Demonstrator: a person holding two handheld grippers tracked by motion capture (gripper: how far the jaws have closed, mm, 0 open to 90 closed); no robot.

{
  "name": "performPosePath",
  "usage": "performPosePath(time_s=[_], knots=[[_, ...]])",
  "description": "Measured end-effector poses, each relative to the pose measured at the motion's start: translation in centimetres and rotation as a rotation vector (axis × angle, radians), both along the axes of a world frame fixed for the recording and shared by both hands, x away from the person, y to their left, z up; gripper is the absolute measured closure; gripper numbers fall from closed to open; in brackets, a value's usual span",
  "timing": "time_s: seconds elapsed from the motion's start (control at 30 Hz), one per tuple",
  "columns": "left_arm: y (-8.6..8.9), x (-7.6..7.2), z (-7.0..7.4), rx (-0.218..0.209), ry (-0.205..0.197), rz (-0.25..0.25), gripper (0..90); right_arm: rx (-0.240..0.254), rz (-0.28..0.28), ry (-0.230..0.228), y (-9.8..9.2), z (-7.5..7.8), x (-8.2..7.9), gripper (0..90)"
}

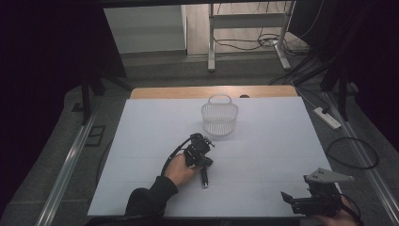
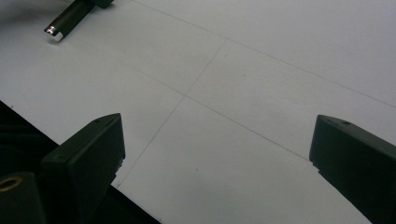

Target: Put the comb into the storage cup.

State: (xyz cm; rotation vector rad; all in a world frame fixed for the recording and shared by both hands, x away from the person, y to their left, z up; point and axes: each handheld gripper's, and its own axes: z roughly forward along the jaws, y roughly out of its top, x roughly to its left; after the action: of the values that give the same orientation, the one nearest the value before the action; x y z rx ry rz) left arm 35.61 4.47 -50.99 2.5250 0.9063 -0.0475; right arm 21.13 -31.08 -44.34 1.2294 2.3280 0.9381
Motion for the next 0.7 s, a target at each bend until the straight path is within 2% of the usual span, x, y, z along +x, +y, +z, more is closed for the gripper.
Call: performPosePath(time_s=[0.23, 0.7], knots=[[0.8, -0.6, 0.1, 0.009, 0.025, -0.001, 89.1, -0.002, 0.001, 0.002, 0.0, 0.0, 0.0, 3.9], [3.4, -1.3, 0.0, 0.013, 0.062, 0.041, 89.1, -0.003, 0.003, 0.0, 0.1, 0.0, 0.0, 3.9]])
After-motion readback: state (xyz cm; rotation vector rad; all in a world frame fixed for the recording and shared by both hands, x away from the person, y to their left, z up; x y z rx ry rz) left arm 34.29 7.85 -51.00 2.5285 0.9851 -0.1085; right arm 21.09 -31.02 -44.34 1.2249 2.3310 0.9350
